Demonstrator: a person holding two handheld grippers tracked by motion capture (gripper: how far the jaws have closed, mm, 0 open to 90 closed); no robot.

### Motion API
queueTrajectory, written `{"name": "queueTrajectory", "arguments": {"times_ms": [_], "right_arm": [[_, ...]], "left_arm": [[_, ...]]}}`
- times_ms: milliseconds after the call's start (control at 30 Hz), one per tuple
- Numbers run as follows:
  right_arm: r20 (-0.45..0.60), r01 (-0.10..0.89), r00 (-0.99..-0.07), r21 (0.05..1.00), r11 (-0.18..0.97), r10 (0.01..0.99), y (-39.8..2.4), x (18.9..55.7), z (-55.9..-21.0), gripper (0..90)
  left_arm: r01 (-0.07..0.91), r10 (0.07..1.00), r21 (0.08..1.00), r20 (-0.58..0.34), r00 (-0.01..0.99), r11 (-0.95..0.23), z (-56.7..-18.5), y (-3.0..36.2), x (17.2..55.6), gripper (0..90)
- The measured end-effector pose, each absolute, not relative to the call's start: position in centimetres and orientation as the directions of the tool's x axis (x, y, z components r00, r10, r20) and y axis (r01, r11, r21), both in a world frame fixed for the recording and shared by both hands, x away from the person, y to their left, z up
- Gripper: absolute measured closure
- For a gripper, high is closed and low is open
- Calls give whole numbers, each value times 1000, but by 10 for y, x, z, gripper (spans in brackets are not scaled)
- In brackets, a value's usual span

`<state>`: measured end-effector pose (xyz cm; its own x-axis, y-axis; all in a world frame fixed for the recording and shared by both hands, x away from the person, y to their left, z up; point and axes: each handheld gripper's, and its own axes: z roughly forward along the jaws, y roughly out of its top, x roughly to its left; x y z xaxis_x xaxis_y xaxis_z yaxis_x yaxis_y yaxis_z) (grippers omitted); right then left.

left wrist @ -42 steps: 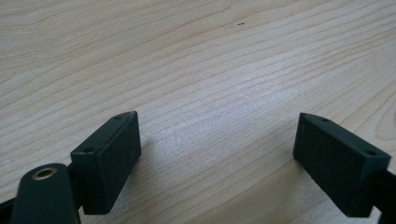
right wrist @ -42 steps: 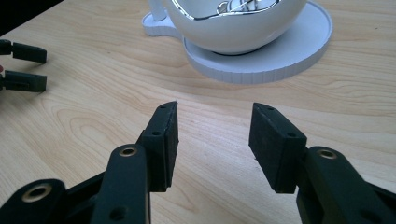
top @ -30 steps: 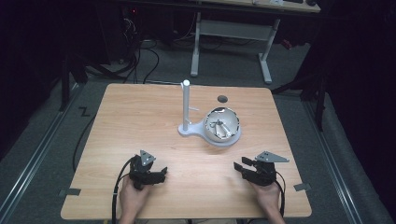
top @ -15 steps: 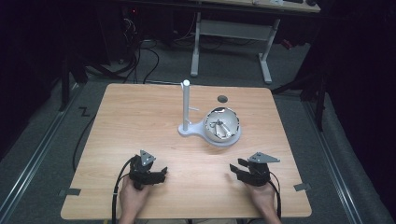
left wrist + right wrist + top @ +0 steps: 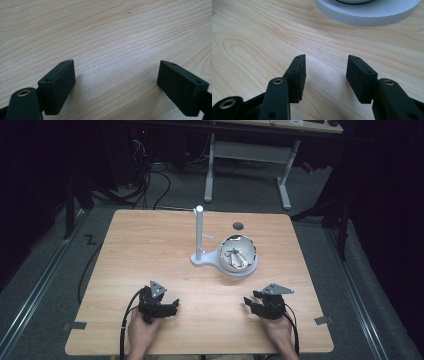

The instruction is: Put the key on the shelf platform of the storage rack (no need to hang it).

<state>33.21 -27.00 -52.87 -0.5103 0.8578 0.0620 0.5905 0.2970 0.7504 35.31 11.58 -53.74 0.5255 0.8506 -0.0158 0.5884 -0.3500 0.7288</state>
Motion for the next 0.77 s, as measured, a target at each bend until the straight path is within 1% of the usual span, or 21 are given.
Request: {"name": "queueTrajectory", "arguments": {"times_ms": [267,400,500,767], "right_arm": [[27,590,-509,738,326,860,-267,332,-531,501],[-27,573,-515,733,367,857,-264,332,-532,477],[-26,578,-508,731,363,861,-264,333,-532,463],[-28,576,-510,731,365,860,-264,333,-532,463]], "left_arm": [[588,851,729,-16,526,-350,-537,116,353,153],[588,850,729,-15,526,-351,-537,116,353,154],[588,850,729,-16,527,-351,-537,116,353,154],[588,849,729,-16,528,-351,-537,116,352,154]]}}
